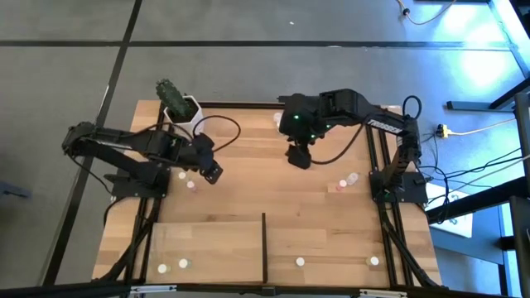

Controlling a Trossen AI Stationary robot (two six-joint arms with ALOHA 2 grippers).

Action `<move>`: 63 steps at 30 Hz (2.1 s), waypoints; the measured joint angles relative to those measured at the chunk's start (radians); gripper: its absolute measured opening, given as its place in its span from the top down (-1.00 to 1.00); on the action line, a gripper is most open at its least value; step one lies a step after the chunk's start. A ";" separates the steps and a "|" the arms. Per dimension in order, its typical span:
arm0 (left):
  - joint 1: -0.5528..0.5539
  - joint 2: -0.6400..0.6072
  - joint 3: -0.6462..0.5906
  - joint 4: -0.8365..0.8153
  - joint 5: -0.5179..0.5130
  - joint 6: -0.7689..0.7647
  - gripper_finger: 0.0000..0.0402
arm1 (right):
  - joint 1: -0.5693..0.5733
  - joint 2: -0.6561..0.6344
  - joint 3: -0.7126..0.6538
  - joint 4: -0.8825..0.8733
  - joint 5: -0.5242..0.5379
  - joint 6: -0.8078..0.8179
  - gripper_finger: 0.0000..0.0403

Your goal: Pick and place medicine bottles onto shelf by color

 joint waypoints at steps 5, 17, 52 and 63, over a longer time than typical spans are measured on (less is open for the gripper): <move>0.045 0.000 0.000 0.000 -0.001 -0.031 0.00 | -0.005 -0.005 -0.037 -0.105 0.000 -0.054 -0.21; 0.098 0.000 0.000 0.006 -0.007 -0.033 0.00 | 0.024 -0.325 -0.421 -0.008 0.091 0.180 -0.21; 0.114 0.000 0.000 0.007 -0.003 -0.006 0.00 | -0.040 -0.468 -1.586 1.631 0.464 0.058 -0.21; 0.114 0.000 0.000 0.021 -0.009 0.046 0.00 | -0.102 -0.414 -1.687 1.857 0.463 0.049 -0.21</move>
